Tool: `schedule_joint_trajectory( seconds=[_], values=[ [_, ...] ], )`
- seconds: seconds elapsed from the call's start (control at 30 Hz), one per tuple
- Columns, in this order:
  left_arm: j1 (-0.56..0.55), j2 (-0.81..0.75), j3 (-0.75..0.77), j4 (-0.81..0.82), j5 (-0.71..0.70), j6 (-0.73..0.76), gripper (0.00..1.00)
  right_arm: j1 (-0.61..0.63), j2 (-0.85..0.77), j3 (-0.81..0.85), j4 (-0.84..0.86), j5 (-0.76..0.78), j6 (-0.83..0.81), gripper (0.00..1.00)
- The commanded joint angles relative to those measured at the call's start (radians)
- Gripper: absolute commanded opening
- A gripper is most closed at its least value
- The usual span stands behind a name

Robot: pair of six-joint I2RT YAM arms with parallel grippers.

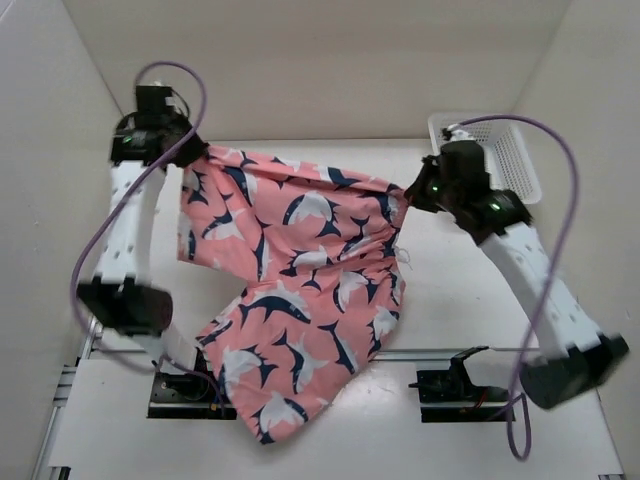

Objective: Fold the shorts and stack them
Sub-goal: Flatten the shorts out

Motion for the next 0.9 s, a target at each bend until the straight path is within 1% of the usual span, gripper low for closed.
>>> schedule_joint_trajectory(
  seconds=[0.0, 0.03, 0.07, 0.1, 0.13, 0.17, 0.23, 0.27, 0.3, 0.33, 0.37, 0.4, 0.43, 0.47, 0.53, 0.57, 0.6, 0.67, 0.7, 0.73, 0.8, 0.83, 0.87],
  values=[
    [0.028, 0.089, -0.019, -0.038, -0.118, 0.030, 0.10, -0.054, 0.125, -0.058, 0.112, 0.123, -0.036, 0.00],
    [0.028, 0.155, -0.019, -0.010, -0.128, 0.030, 0.10, -0.054, 0.164, -0.078, 0.136, 0.123, -0.036, 0.00],
    [0.028, 0.187, 0.004, 0.000, -0.128, 0.030, 0.10, -0.068, 0.236, -0.088, 0.193, 0.123, -0.027, 0.00],
    [0.028, 0.262, 0.026, 0.001, -0.181, 0.030, 0.10, -0.068, 0.270, -0.098, 0.228, 0.152, -0.027, 0.00],
    [0.037, 0.305, 0.061, -0.013, -0.195, 0.012, 0.10, -0.068, 0.299, -0.115, 0.276, 0.185, -0.027, 0.00],
    [0.047, 0.344, 0.137, -0.054, -0.195, 0.011, 0.10, -0.091, 0.369, -0.109, 0.334, 0.178, -0.027, 0.00],
    [0.048, 0.436, 0.208, -0.067, -0.195, 0.001, 0.10, -0.118, 0.448, -0.037, 0.334, 0.117, -0.003, 0.00],
    [0.048, 0.462, 0.280, -0.067, -0.195, 0.001, 0.10, -0.127, 0.518, 0.001, 0.334, 0.089, -0.002, 0.00],
    [0.048, 0.485, 0.323, -0.067, -0.195, -0.008, 0.10, -0.140, 0.552, 0.091, 0.312, 0.063, -0.002, 0.00],
    [0.058, 0.508, 0.371, -0.085, -0.184, -0.009, 0.10, -0.140, 0.586, 0.145, 0.295, 0.013, -0.002, 0.00],
    [0.058, 0.546, 0.468, -0.102, -0.175, -0.009, 0.10, -0.149, 0.648, 0.203, 0.263, -0.004, 0.007, 0.00],
    [0.058, 0.559, 0.506, -0.128, -0.175, -0.009, 0.10, -0.149, 0.673, 0.252, 0.218, -0.027, 0.007, 0.00],
    [0.058, 0.559, 0.529, -0.128, -0.145, 0.005, 0.10, -0.149, 0.698, 0.314, 0.209, -0.052, 0.007, 0.00],
    [0.058, 0.559, 0.529, -0.128, -0.128, 0.019, 0.10, -0.149, 0.698, 0.329, 0.209, -0.126, -0.002, 0.00],
    [0.058, 0.527, 0.489, -0.128, -0.086, 0.048, 0.10, -0.149, 0.732, 0.360, 0.209, -0.220, -0.002, 0.00],
    [0.058, 0.496, 0.460, -0.115, -0.086, 0.060, 0.10, -0.149, 0.744, 0.374, 0.209, -0.268, -0.012, 0.00],
    [0.058, 0.479, 0.392, -0.114, -0.086, 0.060, 0.10, -0.149, 0.758, 0.392, 0.193, -0.308, -0.012, 0.00],
    [0.058, 0.433, 0.322, -0.090, -0.097, 0.060, 0.10, -0.135, 0.804, 0.428, 0.143, -0.327, -0.028, 0.01],
    [0.069, 0.422, 0.263, -0.090, -0.097, 0.060, 0.10, -0.119, 0.824, 0.475, 0.126, -0.327, -0.042, 0.05],
    [0.069, 0.413, 0.242, -0.079, -0.097, 0.060, 0.10, -0.094, 0.869, 0.507, 0.063, -0.327, -0.059, 0.15],
    [0.078, 0.403, 0.213, -0.079, -0.097, 0.060, 0.10, -0.062, 0.911, 0.559, 0.011, -0.327, -0.114, 0.29],
    [0.078, 0.402, 0.204, -0.079, -0.097, 0.060, 0.10, -0.028, 0.937, 0.576, -0.035, -0.308, -0.114, 0.38],
    [0.078, 0.402, 0.193, -0.079, -0.097, 0.060, 0.10, -0.011, 0.937, 0.577, -0.035, -0.295, -0.130, 0.54]
  ],
)
